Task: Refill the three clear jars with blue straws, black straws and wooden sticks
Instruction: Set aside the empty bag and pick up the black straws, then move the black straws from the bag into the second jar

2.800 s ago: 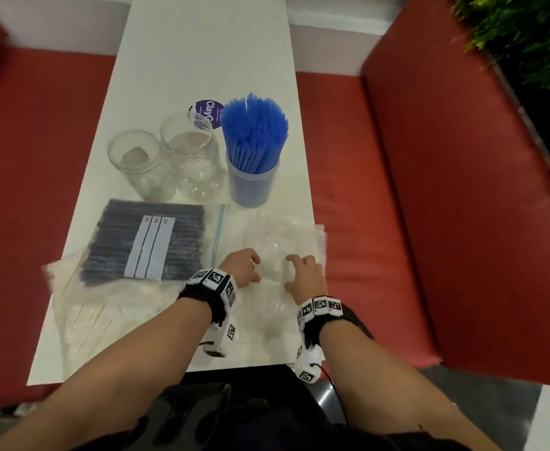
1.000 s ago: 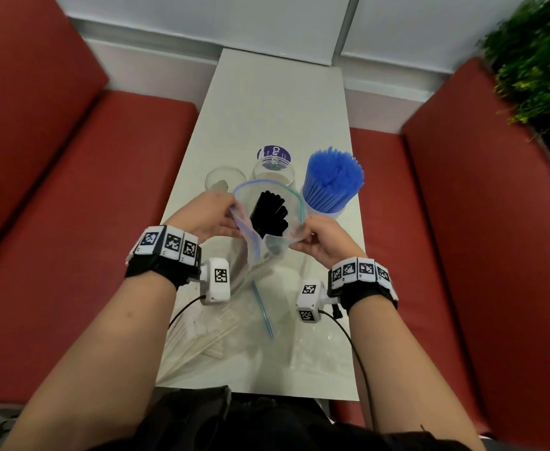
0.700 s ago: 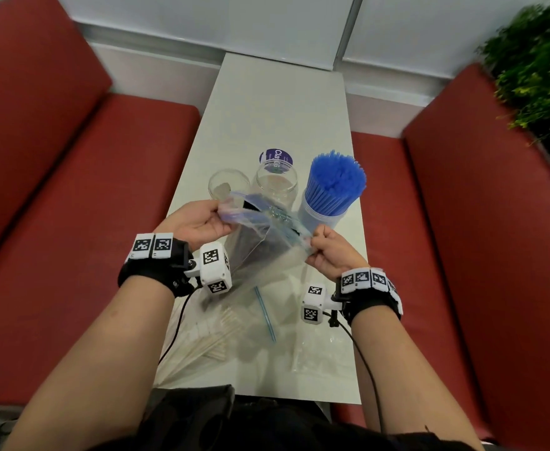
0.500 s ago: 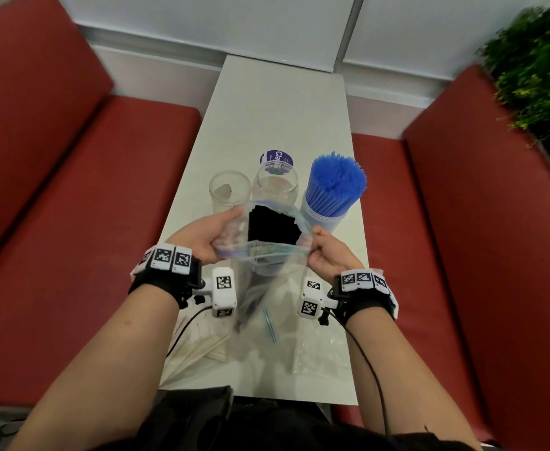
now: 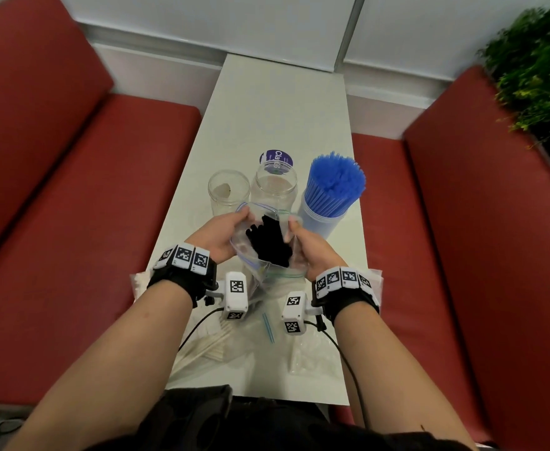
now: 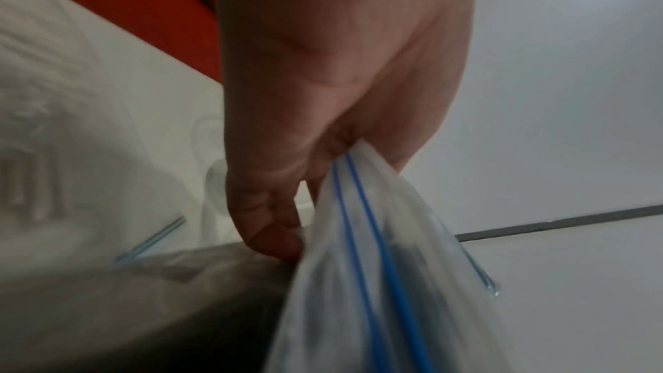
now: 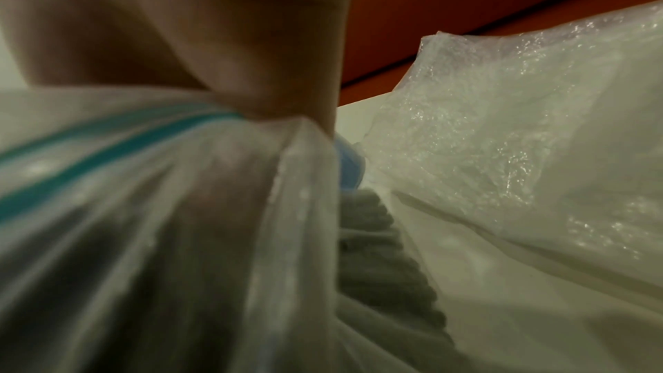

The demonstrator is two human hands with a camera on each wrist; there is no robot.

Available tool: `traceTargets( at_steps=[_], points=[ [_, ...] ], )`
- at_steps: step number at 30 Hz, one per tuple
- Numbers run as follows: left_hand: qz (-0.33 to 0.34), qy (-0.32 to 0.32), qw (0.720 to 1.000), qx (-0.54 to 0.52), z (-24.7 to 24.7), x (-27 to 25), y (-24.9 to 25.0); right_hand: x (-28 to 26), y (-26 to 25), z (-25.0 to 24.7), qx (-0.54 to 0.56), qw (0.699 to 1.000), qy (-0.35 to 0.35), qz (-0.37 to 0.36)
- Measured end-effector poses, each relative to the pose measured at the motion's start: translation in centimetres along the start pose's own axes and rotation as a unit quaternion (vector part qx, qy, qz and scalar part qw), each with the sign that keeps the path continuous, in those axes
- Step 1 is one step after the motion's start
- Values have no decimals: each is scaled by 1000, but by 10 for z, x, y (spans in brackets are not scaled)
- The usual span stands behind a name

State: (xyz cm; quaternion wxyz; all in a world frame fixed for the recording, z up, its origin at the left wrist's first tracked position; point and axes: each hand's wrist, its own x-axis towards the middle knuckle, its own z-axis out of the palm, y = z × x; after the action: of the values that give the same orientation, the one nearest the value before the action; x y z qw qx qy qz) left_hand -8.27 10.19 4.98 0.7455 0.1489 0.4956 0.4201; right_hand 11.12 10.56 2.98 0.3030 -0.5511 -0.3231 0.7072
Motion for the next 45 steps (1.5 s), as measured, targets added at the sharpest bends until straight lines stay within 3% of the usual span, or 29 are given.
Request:
traceTargets(
  at_steps=[5,11,15,18,21,25,28,31,33,36,39,42,45],
  points=[
    [55,-22,996,59,8,5,-12,3,-1,3,58,998,-17,15],
    [103,-148,954,240,-1,1,3,6,-1,-1,85,996,2,-13],
    [198,-91,890,400,11,2,12,13,-5,3,-18,998,60,-29],
    [244,-29,866,436,16,10,15,18,-8,5,-33,997,63,-30],
    [205,11,908,365,16,17,18,20,-11,2,-60,996,47,-48],
    [146,73,983,88,8,22,21,18,-16,-5,-167,984,35,-54],
    [106,120,984,-84,-5,26,22,18,-22,-15,-211,977,13,30],
    [64,146,977,-141,-18,29,16,17,-27,-22,-207,971,47,106],
    [31,155,981,-109,-20,27,11,16,-28,-23,-145,977,61,144],
    [18,169,978,120,-20,25,6,11,-28,-20,-33,986,33,160],
    [-17,101,959,262,-15,17,3,9,-25,-19,-4,990,-8,139],
    [-82,94,960,249,-15,19,1,11,-19,-24,38,990,-45,125],
    [-102,121,959,233,-16,20,0,13,-13,-26,57,989,-57,125]
  ],
)
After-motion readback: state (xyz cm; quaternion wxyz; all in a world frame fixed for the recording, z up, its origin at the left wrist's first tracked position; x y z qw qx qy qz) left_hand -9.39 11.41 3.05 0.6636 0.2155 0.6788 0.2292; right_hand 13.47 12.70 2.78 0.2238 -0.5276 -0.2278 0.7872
